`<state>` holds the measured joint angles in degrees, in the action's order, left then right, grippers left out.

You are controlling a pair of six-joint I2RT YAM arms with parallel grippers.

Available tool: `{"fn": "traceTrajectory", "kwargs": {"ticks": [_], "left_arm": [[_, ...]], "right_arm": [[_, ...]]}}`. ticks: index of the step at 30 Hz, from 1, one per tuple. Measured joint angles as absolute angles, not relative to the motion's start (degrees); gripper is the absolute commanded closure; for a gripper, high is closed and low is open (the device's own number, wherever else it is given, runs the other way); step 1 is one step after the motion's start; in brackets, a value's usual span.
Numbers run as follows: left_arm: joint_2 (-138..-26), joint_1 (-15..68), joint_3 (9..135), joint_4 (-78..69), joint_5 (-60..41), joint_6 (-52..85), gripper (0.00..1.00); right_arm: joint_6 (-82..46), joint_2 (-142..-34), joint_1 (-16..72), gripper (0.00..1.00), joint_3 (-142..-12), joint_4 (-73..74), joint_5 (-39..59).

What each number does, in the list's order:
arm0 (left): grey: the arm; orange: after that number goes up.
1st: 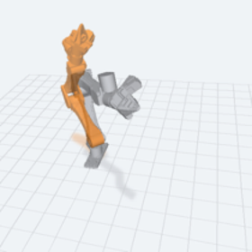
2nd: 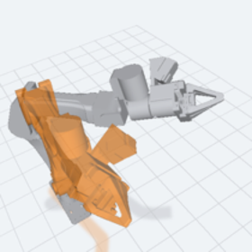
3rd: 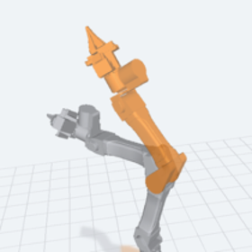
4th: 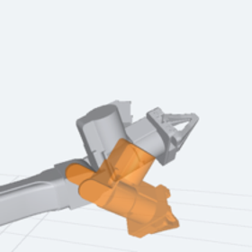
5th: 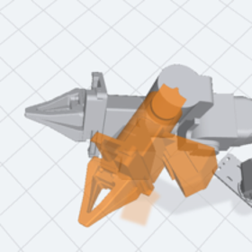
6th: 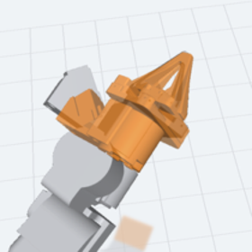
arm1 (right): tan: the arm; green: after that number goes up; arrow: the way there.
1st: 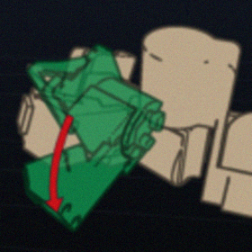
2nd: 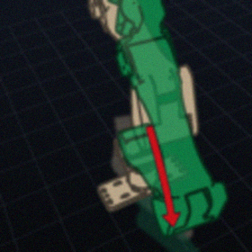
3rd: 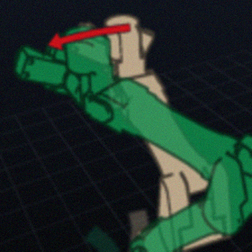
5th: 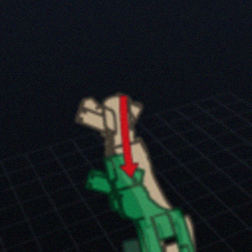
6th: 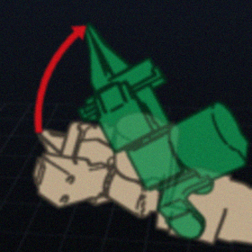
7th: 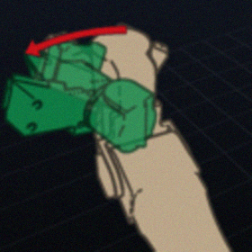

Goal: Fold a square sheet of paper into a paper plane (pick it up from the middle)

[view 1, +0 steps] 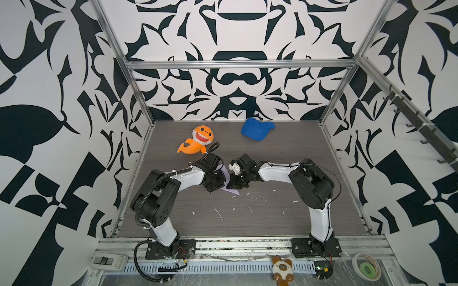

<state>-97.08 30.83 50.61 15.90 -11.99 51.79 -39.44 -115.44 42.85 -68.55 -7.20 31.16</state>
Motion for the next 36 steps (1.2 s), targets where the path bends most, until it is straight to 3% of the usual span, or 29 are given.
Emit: {"fn": "traceTrajectory", "kwargs": {"ticks": [22,29,36], "left_arm": [[-96.95,30.92,50.48,15.84,-11.53,51.13,0.96],[-96.03,30.46,52.82,18.24,-11.33,49.65,0.79],[-86.08,26.70,50.81,14.83,-11.33,52.05,0.55]], "right_arm": [[-40.42,-102.48,38.98,0.95,-51.20,-5.37,29.95],[-38.22,-98.24,38.61,0.87,-51.07,-5.48,28.40],[-30.72,-99.68,38.61,0.71,-57.54,-3.73,26.98]]}}
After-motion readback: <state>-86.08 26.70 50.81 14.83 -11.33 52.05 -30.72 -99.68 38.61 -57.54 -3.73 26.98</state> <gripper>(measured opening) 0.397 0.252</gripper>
